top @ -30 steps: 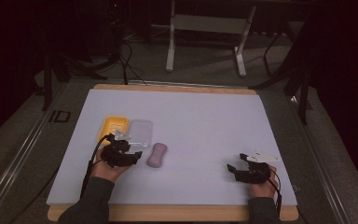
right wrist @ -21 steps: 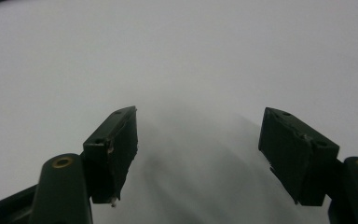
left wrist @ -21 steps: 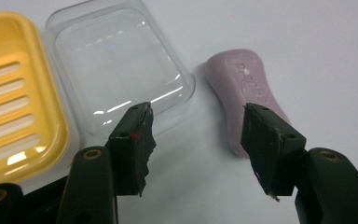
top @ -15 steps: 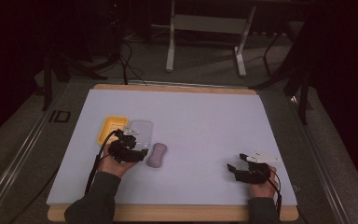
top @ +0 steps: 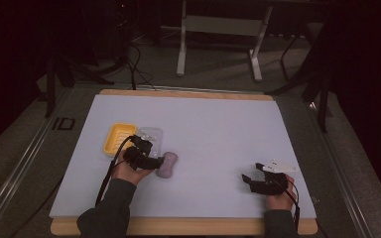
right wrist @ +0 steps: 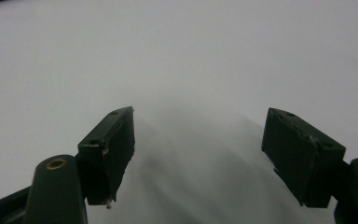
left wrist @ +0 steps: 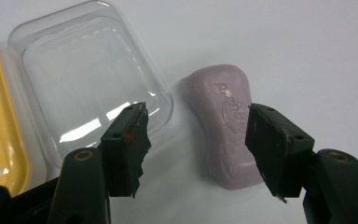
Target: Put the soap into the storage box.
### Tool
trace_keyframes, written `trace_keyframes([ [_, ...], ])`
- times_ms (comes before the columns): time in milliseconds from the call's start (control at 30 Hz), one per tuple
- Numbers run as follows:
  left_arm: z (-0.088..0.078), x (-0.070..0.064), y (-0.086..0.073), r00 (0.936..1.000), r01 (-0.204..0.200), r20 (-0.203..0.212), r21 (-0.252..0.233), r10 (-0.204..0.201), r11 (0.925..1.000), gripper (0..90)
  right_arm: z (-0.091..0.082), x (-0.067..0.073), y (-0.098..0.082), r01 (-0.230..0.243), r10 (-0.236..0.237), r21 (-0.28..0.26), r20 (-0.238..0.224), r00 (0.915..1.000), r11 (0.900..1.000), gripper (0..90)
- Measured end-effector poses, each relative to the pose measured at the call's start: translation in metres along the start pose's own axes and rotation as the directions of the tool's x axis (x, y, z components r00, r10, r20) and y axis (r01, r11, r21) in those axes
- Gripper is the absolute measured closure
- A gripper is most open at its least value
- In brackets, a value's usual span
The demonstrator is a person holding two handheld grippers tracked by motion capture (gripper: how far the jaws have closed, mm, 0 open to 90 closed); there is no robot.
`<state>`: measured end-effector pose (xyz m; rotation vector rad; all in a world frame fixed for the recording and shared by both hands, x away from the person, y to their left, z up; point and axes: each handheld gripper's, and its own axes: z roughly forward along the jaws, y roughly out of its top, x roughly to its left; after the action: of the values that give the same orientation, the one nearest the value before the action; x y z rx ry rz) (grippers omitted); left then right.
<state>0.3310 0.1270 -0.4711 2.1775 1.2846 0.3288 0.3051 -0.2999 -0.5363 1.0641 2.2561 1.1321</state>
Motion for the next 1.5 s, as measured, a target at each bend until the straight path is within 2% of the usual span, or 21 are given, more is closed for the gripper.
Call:
trace_keyframes([
  [400,0.011,-0.007,0.008,1.0000,-0.004,-0.006,0.029,0.004,0.9996,33.4,0.000,0.000,0.000,0.001,-0.001,-0.001,-0.004,1.0000,1.000,25.8],
  [767,0.026,-0.015,0.012,0.9998,-0.017,0.013,0.069,0.016,0.9975,29.9,0.000,0.000,0.000,0.003,-0.003,-0.001,-0.006,1.0000,1.000,25.8],
  [1067,0.037,-0.021,0.012,0.9995,-0.027,0.022,0.112,0.024,0.9933,28.5,0.000,0.000,0.000,0.006,-0.006,-0.004,-0.007,1.0000,1.000,25.8],
  [1300,0.044,-0.025,0.013,0.9996,-0.029,0.003,0.137,0.028,0.9902,27.2,-0.002,-0.001,-0.001,-0.007,0.006,-0.020,-0.014,0.9999,1.000,25.8],
  [1500,0.049,-0.027,0.013,0.9993,-0.036,-0.003,0.163,0.037,0.9860,28.6,-0.002,0.000,-0.001,0.001,-0.001,-0.017,-0.012,0.9999,1.000,25.8],
])
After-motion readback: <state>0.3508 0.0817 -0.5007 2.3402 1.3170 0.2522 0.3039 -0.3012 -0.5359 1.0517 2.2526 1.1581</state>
